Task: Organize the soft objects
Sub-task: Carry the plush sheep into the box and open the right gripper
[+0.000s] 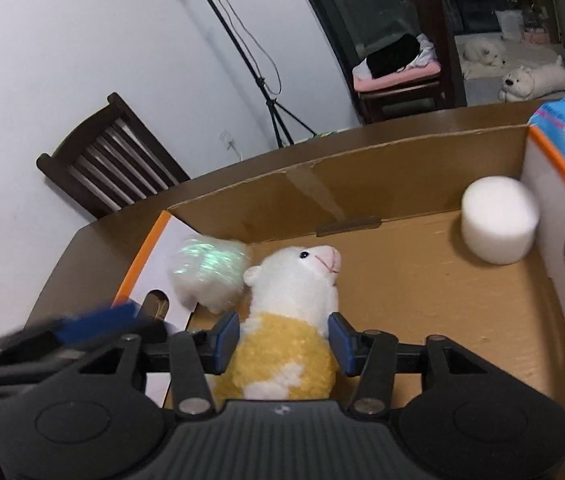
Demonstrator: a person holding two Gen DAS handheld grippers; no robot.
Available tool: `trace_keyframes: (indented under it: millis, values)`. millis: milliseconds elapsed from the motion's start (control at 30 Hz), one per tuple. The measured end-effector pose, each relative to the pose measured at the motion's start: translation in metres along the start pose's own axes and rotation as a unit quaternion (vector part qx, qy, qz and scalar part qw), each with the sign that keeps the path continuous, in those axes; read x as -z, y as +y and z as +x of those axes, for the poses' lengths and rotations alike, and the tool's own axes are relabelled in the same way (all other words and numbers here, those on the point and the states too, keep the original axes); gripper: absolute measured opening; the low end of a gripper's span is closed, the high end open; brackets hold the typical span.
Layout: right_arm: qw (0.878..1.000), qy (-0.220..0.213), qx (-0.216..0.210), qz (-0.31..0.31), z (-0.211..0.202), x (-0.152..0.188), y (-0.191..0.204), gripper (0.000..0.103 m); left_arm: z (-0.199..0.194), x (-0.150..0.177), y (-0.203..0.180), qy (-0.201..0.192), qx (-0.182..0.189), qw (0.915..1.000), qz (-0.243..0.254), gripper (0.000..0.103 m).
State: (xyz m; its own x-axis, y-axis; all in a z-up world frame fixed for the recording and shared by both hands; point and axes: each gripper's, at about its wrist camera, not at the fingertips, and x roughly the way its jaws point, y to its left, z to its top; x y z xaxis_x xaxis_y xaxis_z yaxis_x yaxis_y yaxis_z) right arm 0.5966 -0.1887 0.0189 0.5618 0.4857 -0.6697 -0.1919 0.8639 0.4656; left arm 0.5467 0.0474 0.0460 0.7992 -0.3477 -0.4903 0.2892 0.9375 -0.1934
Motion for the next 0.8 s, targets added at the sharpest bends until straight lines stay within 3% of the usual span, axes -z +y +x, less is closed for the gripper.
trace_keyframes:
  millis: [100,133,367,433,533,800]
  values:
    - [1.0,0.003,-0.004,0.006,0.003,-0.001,-0.003,0.053,0.0,-0.002,0.01,-0.023,-0.087,0.9958,0.018,0.083]
    - [1.0,0.003,-0.004,0.01,0.006,-0.002,-0.003,0.053,0.003,-0.002,0.014,-0.018,-0.094,0.9953,0.013,0.083]
    - [0.996,-0.017,-0.021,0.084,0.021,-0.003,-0.006,0.041,0.013,0.011,0.024,0.015,-0.067,0.9975,-0.016,0.082]
    - [0.993,-0.016,-0.029,0.113,0.025,-0.003,-0.007,0.042,0.011,0.007,0.026,0.015,-0.061,0.9978,-0.021,0.082]
    - [0.987,-0.006,-0.075,0.145,0.025,-0.005,-0.011,0.048,-0.003,0.001,0.023,0.011,-0.065,0.9976,-0.02,0.082]
    - [0.998,-0.053,-0.024,0.032,-0.071,-0.016,0.009,0.057,-0.058,-0.025,-0.006,-0.007,-0.074,0.9973,0.005,0.083]
